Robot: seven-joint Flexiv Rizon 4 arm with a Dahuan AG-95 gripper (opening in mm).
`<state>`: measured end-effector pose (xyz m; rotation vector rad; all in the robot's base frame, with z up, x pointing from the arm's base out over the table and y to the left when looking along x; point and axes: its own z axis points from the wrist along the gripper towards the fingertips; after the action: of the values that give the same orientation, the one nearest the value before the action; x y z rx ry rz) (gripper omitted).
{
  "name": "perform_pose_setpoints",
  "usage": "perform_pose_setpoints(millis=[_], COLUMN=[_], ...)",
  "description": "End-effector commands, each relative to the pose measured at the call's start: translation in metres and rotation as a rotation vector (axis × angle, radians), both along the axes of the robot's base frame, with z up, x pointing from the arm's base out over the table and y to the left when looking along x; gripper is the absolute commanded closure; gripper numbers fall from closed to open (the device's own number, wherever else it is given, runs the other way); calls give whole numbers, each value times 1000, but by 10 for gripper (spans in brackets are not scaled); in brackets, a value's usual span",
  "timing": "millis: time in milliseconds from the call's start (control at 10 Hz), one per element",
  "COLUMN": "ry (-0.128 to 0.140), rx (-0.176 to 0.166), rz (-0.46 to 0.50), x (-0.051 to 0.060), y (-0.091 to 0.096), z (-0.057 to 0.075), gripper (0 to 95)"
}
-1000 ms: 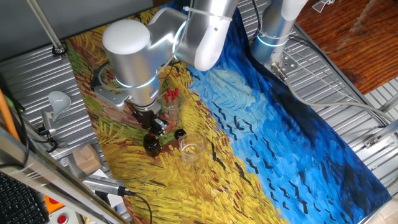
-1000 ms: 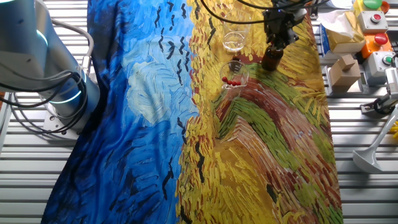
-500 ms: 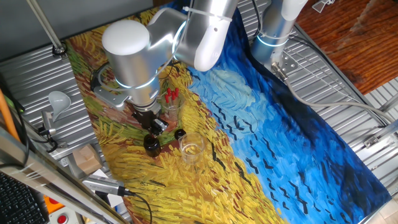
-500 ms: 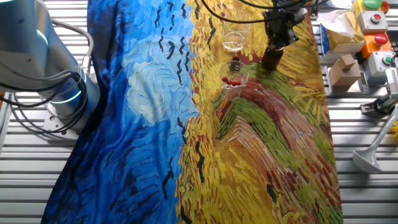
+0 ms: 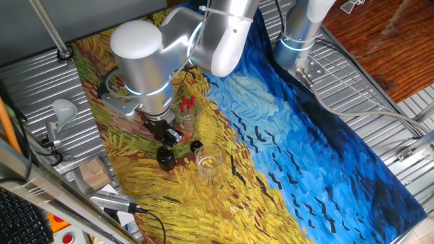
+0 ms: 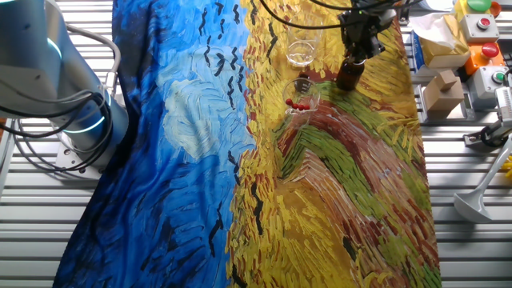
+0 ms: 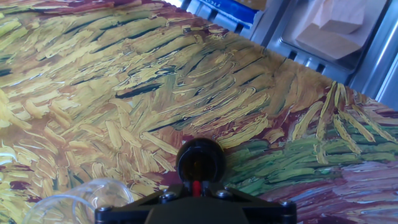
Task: Transfer liquid using a dropper
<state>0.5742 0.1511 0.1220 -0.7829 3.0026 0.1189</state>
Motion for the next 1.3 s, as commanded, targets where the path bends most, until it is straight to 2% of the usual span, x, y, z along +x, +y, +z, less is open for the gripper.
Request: perform_pose_setpoints(millis=[100,600,700,800,1000,1300], ry=[2,7,8,13,17,38], rx=[1,-5,-4,-5,-4,-5], rz=[5,19,19,12,3,0], x=[-1,-3,-3,-5,-7,-11], y=[0,3,3,4,4,5], z=[8,35,37,47,55,66], gripper=[950,950,950,950,950,950])
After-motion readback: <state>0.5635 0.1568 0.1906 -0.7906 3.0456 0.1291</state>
